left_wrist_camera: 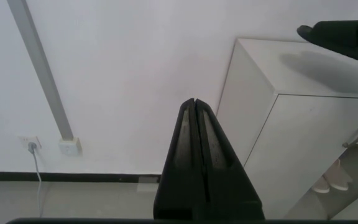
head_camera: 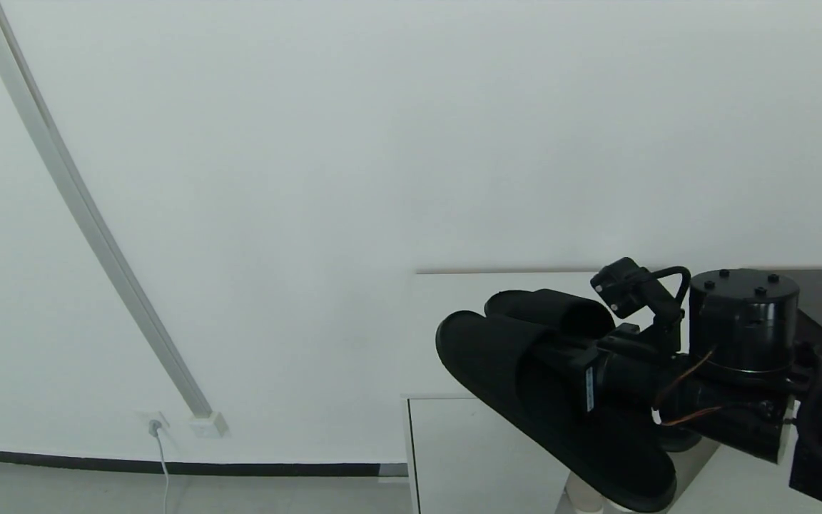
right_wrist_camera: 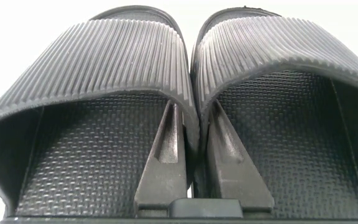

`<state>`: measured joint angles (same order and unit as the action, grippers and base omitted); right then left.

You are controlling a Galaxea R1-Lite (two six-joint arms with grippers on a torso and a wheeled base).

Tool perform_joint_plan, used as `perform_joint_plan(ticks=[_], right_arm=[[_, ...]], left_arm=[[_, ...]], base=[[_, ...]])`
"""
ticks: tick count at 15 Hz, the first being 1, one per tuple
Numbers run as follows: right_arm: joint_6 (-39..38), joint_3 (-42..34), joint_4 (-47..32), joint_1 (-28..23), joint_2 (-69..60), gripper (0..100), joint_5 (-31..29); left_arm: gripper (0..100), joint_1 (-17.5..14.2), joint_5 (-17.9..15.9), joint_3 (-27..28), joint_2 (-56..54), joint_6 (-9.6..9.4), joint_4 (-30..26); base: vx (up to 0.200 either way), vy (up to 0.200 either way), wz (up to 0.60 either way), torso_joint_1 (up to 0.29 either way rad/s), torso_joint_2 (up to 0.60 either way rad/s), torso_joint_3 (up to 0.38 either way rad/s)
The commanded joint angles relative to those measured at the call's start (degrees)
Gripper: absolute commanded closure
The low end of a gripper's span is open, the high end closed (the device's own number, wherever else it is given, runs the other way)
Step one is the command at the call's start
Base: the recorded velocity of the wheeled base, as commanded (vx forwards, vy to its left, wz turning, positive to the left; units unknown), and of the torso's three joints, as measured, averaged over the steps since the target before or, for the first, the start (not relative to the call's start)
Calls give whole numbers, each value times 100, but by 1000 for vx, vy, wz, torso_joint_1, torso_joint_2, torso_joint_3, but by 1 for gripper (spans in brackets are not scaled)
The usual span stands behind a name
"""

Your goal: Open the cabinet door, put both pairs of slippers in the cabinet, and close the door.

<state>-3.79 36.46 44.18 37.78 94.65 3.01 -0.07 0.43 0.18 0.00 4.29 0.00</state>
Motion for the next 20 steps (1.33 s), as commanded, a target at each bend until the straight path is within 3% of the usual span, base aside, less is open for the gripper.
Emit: perform_joint_plan(ticks=[1, 7, 17, 20], right_arm=[[1, -43, -6, 28, -157, 100, -2], [1, -51, 3, 37, 1, 100, -11], [1, -78, 21, 37, 194, 100, -20], [1, -78, 21, 37, 203, 100, -20]], left_arm=[[100, -1, 1, -1, 0, 10, 0], [100, -1, -8, -1, 0, -7, -9], [100, -1, -8, -1, 9, 2, 0], [100, -1, -8, -1, 0, 2, 0]], base=[[0, 0, 0, 0, 0, 0], [0, 0, 0, 0, 0, 0], [-200, 0, 0, 1, 1, 3], [0, 0, 0, 0, 0, 0]])
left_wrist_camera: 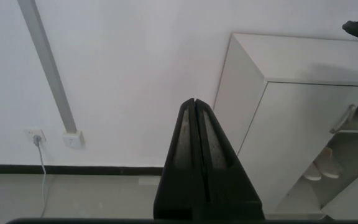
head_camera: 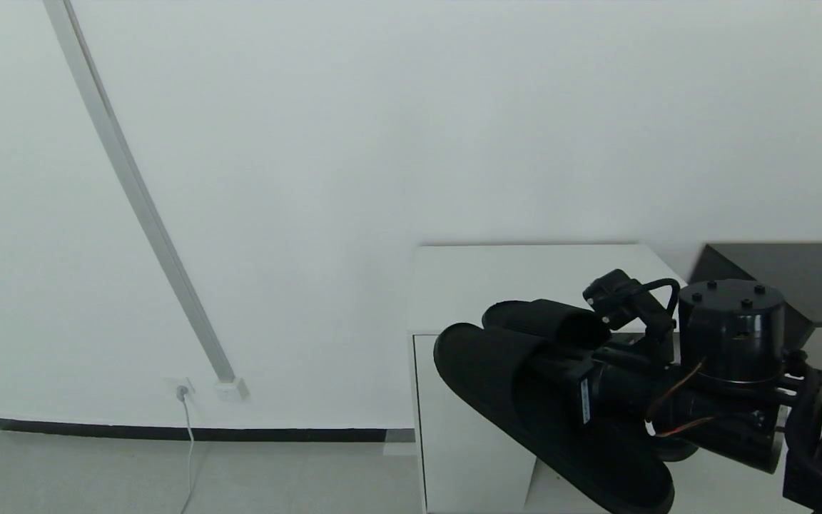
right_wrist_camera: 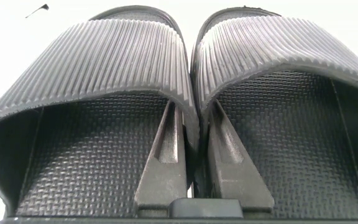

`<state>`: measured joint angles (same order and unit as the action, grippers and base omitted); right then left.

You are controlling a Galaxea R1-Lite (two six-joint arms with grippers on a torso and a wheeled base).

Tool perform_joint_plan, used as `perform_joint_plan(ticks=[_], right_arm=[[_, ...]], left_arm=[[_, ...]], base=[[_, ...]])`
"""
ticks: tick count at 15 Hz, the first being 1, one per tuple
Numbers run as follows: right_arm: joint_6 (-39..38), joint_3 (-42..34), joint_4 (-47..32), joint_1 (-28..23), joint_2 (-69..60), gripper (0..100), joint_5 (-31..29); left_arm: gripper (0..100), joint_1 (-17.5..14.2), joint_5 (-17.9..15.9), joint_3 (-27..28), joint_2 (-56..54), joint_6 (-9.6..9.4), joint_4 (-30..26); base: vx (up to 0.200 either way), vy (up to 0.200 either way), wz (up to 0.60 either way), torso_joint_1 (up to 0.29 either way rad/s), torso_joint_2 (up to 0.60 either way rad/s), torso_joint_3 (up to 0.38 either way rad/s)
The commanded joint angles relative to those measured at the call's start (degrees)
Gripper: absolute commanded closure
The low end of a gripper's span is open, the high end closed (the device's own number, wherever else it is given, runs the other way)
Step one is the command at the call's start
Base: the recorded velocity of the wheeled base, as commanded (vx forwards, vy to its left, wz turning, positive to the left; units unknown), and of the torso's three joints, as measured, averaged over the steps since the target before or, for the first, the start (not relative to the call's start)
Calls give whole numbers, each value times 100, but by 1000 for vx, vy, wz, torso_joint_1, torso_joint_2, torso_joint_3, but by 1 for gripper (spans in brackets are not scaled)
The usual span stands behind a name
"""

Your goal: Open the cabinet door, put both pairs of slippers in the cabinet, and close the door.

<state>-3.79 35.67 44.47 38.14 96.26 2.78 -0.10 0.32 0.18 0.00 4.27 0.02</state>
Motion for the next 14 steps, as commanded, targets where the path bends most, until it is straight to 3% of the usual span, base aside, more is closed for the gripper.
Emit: perform_joint_plan(ticks=[1, 14], right_arm=[[1, 1, -9, 0, 51, 100, 3], [1, -43, 62, 35, 236, 100, -5]], left_arm=[[100, 1, 3, -1, 0, 4, -2], [100, 1, 12, -1, 0, -5, -11]], base=[[0, 0, 0, 0, 0, 0], [0, 0, 0, 0, 0, 0]])
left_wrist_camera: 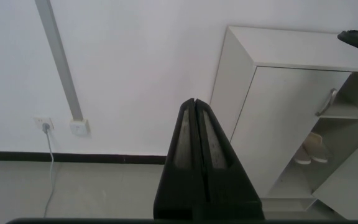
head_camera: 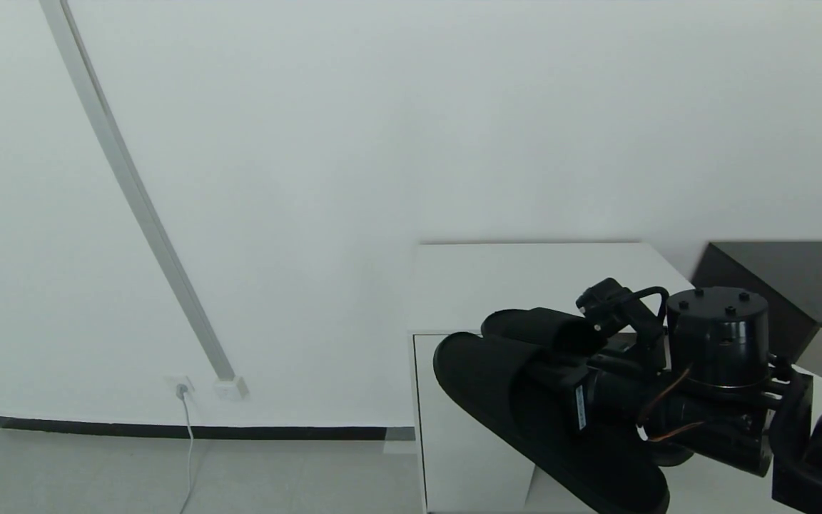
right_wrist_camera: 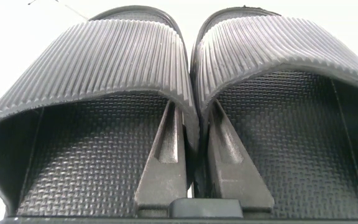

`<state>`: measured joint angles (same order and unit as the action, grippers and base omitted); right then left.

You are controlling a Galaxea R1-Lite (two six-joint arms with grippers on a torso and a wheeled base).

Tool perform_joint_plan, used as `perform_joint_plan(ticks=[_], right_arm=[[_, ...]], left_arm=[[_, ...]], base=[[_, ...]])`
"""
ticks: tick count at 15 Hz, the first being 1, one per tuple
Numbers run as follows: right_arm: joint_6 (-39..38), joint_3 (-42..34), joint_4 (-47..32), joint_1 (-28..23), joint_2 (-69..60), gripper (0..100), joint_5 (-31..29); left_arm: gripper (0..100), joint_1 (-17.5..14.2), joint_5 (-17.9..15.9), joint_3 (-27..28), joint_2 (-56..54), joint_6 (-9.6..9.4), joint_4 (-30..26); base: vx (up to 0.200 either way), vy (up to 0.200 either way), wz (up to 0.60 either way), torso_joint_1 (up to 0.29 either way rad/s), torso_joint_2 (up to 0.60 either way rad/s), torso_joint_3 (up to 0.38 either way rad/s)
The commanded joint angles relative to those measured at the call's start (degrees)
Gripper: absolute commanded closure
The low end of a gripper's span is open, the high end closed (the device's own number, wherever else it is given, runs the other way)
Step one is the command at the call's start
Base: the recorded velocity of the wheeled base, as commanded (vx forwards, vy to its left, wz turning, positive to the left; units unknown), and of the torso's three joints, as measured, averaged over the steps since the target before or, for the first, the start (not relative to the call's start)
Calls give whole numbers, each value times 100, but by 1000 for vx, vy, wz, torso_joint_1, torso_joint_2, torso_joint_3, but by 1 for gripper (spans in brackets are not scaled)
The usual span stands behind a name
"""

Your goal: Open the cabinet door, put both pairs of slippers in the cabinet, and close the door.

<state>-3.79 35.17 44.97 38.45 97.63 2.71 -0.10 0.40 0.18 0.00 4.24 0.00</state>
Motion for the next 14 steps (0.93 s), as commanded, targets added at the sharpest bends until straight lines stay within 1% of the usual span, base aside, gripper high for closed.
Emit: perform_joint_plan(ticks=[1, 14], right_arm=[[1, 7, 20, 5, 115, 100, 11], [1, -28, 20, 5, 115, 100, 2]], left_arm=[[100, 1, 4, -1, 0, -2, 0], [100, 1, 4, -1, 0, 6, 0]], base=[[0, -200, 0, 2, 2, 2], [0, -200, 0, 3, 3, 2]])
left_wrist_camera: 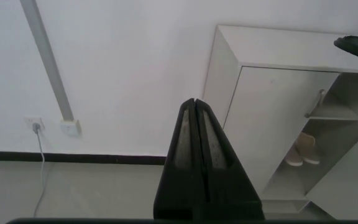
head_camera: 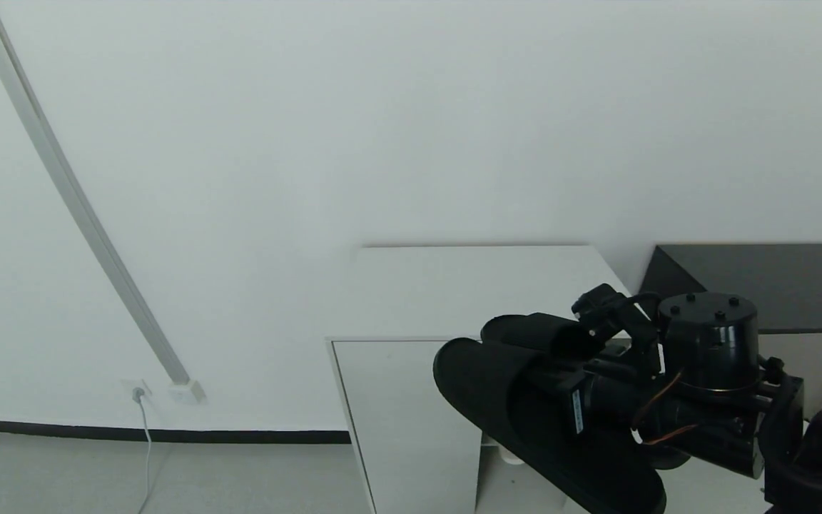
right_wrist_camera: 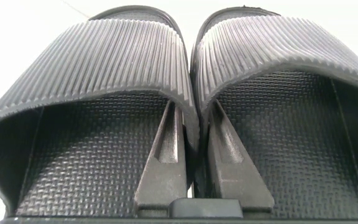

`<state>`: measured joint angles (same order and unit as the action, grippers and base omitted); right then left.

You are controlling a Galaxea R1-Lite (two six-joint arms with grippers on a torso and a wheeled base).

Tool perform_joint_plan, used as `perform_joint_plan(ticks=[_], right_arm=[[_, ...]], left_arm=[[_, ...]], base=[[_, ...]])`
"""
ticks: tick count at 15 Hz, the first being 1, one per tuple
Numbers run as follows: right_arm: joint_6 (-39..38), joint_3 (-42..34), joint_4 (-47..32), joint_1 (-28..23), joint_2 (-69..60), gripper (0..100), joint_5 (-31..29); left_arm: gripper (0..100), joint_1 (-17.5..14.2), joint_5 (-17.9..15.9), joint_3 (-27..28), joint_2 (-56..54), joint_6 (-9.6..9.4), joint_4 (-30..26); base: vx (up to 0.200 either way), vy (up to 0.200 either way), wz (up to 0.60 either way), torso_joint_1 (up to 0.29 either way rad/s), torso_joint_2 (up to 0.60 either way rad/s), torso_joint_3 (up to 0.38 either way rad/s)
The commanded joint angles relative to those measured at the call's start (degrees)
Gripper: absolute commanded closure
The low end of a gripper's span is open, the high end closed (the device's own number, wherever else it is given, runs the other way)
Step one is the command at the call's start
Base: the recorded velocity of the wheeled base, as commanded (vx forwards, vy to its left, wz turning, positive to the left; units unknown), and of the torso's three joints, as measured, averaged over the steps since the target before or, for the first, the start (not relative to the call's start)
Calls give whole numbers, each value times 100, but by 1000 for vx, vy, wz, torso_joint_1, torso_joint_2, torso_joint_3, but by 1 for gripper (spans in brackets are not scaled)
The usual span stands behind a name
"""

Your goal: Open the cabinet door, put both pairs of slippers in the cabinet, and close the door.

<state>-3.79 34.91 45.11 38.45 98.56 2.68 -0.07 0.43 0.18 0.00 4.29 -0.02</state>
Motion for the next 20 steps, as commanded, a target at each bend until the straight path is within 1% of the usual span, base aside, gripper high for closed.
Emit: perform_joint_plan(ticks=[1, 8, 20], right_arm=[[1, -2, 7, 5, 23, 100, 13], [1, -20, 7, 5, 32, 100, 13], [-25, -37, 25, -4, 76, 100, 31]], left_arm=[[100, -1, 1, -1, 9, 2, 2], [100, -1, 10, -1, 0, 2, 2], [100, -1, 1, -1, 9, 2, 2]], base=[[0, -200, 0, 7, 7, 2], [0, -200, 0, 2, 4, 3], [0, 0, 0, 0, 0, 0]])
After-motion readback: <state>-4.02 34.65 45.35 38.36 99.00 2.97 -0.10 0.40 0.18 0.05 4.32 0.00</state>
